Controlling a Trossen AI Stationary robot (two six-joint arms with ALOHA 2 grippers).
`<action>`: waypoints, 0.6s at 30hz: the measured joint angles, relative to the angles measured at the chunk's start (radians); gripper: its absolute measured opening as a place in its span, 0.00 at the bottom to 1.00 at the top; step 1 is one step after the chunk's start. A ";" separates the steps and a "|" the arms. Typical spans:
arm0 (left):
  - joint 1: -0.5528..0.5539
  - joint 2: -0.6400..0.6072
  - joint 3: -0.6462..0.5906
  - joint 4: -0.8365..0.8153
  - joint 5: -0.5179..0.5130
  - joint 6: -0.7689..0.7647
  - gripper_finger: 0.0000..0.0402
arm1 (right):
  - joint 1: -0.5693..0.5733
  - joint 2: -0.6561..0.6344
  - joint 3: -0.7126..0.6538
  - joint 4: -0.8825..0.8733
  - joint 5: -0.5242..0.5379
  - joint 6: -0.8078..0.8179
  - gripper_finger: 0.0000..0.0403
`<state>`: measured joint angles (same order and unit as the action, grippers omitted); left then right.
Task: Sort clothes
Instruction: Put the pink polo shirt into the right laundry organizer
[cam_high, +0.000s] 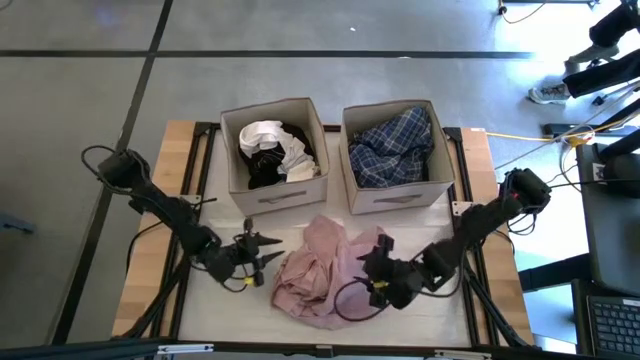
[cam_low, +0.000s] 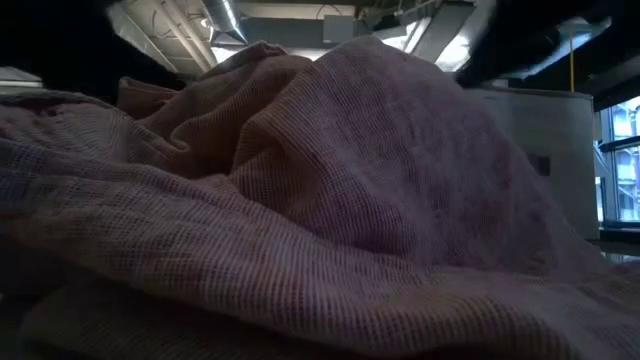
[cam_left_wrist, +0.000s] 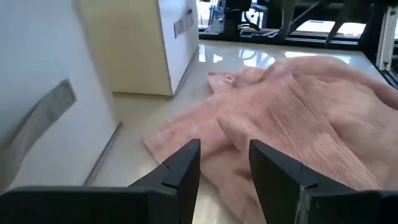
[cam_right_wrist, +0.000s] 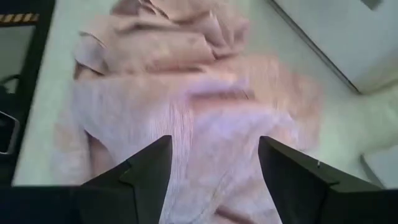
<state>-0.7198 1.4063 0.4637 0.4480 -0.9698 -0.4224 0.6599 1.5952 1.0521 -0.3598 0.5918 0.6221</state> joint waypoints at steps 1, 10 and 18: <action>0.031 0.000 0.000 0.019 0.031 0.017 0.32 | 0.006 0.002 -0.022 0.003 0.012 0.017 0.60; 0.299 0.000 0.139 -0.006 0.500 0.100 0.51 | 0.027 0.003 -0.261 0.075 0.098 0.105 0.60; 0.358 0.015 0.374 -0.312 0.652 0.166 0.67 | 0.027 0.003 -0.437 0.376 0.096 0.086 0.60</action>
<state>-0.3616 1.4218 0.8375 0.1363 -0.3180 -0.2560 0.6872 1.5986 0.6155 0.0159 0.6881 0.7082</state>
